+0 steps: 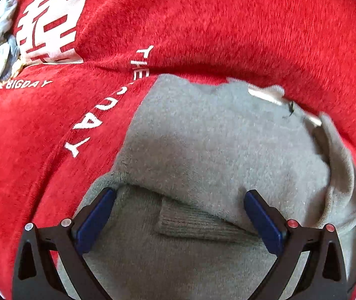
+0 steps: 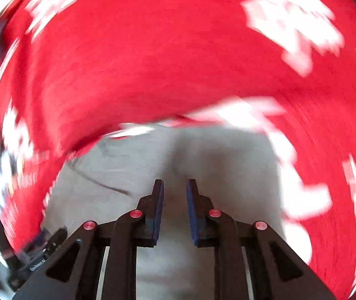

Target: Fold small clothes

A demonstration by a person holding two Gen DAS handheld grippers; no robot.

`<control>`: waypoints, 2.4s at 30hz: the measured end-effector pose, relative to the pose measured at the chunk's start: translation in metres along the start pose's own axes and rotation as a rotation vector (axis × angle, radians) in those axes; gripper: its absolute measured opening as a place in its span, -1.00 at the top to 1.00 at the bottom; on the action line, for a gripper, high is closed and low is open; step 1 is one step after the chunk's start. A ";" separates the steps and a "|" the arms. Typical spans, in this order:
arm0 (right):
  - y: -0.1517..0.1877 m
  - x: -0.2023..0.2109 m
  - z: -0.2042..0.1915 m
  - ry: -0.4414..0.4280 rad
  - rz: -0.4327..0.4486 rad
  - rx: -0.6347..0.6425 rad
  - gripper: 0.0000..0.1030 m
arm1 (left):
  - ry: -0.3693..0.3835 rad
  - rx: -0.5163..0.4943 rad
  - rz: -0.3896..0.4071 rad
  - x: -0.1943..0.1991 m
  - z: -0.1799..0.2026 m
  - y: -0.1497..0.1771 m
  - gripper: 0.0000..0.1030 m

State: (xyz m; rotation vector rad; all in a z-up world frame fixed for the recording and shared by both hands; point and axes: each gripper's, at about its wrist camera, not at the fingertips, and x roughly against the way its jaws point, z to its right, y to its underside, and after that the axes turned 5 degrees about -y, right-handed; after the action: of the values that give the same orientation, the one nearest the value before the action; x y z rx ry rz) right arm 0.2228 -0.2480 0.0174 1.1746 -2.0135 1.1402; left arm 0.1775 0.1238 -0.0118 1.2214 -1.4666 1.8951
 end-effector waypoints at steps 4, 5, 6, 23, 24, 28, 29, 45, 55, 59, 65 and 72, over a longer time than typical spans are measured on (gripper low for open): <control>0.010 0.008 0.045 -0.112 -0.053 -0.087 0.36 | 0.001 -0.034 0.002 0.023 0.003 -0.005 -1.00; 0.010 0.015 0.045 -0.118 -0.043 -0.102 0.18 | 0.004 -0.041 0.023 0.030 0.004 -0.006 -1.00; 0.006 0.023 0.042 -0.130 -0.021 -0.102 -0.27 | -0.009 -0.060 0.040 0.034 0.008 -0.008 -1.00; -0.042 -0.089 -0.066 0.262 -0.260 0.218 0.73 | 0.027 -0.055 0.064 -0.002 0.016 0.008 -1.00; -0.041 -0.069 -0.058 0.263 -0.213 0.212 0.73 | 0.031 -0.053 0.065 -0.003 0.015 0.008 -1.00; -0.014 0.010 0.000 0.144 -0.071 0.071 0.62 | 0.033 -0.052 0.059 -0.003 0.015 0.007 -1.00; -0.003 0.017 0.016 0.122 -0.079 0.026 0.32 | 0.033 -0.052 0.052 -0.002 0.015 0.007 -1.00; 0.025 0.028 0.043 -0.023 -0.134 -0.086 0.07 | -0.012 -0.074 -0.033 0.015 0.000 -0.023 -1.00; 0.022 0.040 0.026 0.075 -0.079 0.056 0.37 | 0.104 0.174 -0.210 -0.032 -0.071 -0.048 -1.00; 0.021 0.046 0.013 0.108 -0.056 0.132 0.44 | 0.126 0.140 -0.232 -0.042 -0.071 -0.053 -1.00; 0.016 0.038 0.006 0.099 -0.072 0.150 0.38 | 0.120 0.017 -0.244 -0.058 -0.059 -0.069 0.03; 0.010 0.058 -0.035 0.051 0.023 0.267 0.80 | 0.236 0.017 -0.218 -0.043 -0.078 -0.086 0.83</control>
State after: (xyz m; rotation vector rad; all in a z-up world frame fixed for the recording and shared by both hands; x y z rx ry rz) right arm 0.1881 -0.2395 0.0761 1.2380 -1.8832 1.4708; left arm 0.2376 0.2315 -0.0063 1.0751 -1.1488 1.8357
